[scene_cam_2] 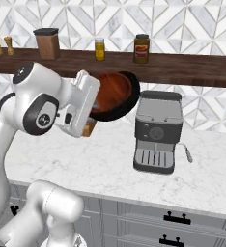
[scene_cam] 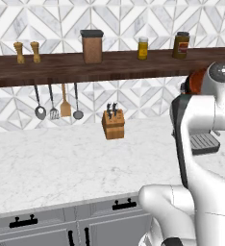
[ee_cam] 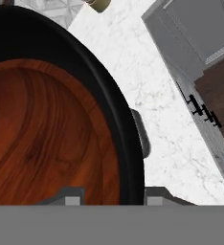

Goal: Pick up the bowls on the counter and stack them on top of one another in the open cabinet. Place the smaller bowl on top of the larger bowl.

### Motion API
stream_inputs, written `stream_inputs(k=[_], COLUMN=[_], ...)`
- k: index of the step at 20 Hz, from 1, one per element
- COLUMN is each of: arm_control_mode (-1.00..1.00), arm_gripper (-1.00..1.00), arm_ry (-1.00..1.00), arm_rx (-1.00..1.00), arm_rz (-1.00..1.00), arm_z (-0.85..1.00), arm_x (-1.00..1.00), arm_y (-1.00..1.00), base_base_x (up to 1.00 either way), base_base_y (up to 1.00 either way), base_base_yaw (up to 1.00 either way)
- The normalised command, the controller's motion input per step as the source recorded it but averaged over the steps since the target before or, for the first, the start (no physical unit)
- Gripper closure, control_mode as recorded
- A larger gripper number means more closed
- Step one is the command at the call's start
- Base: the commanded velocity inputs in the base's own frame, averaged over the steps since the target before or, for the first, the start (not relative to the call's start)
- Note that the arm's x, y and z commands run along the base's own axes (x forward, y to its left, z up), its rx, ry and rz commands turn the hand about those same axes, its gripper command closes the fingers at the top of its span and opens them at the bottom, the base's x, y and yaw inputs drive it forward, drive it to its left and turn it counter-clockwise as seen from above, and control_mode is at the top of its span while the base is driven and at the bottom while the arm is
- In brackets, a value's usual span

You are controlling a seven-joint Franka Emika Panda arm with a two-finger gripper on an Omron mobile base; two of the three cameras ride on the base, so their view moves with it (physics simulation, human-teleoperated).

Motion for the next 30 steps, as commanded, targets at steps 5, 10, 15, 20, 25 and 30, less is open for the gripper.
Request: stream_inputs(k=[5,10,15,20,25,30], arm_control_mode=[-1.00,-1.00,-1.00,-1.00,-1.00,-1.00], arm_gripper=[1.00,1.00,1.00,1.00,1.00,1.00], arm_ry=[-0.17,-0.14,-0.07,-0.02,-0.01,0.00], arm_rx=[0.02,0.08,0.10,0.11,0.10,0.08], arm_rz=[-0.33,-0.03,0.00,0.00,0.00,0.02], arm_z=[0.73,0.60,0.23,0.19,0.20,0.11], arm_x=[0.00,0.12,0.34,0.50,0.52,0.52], arm_y=[-0.44,-0.39,-0.57,-0.46,-0.34,-0.32], base_base_x=[0.00,0.00,0.00,0.00,0.00,0.00], base_base_y=[0.00,0.00,0.00,0.00,0.00,0.00], base_base_yaw=[0.00,0.00,0.00,0.00,0.00,0.00])
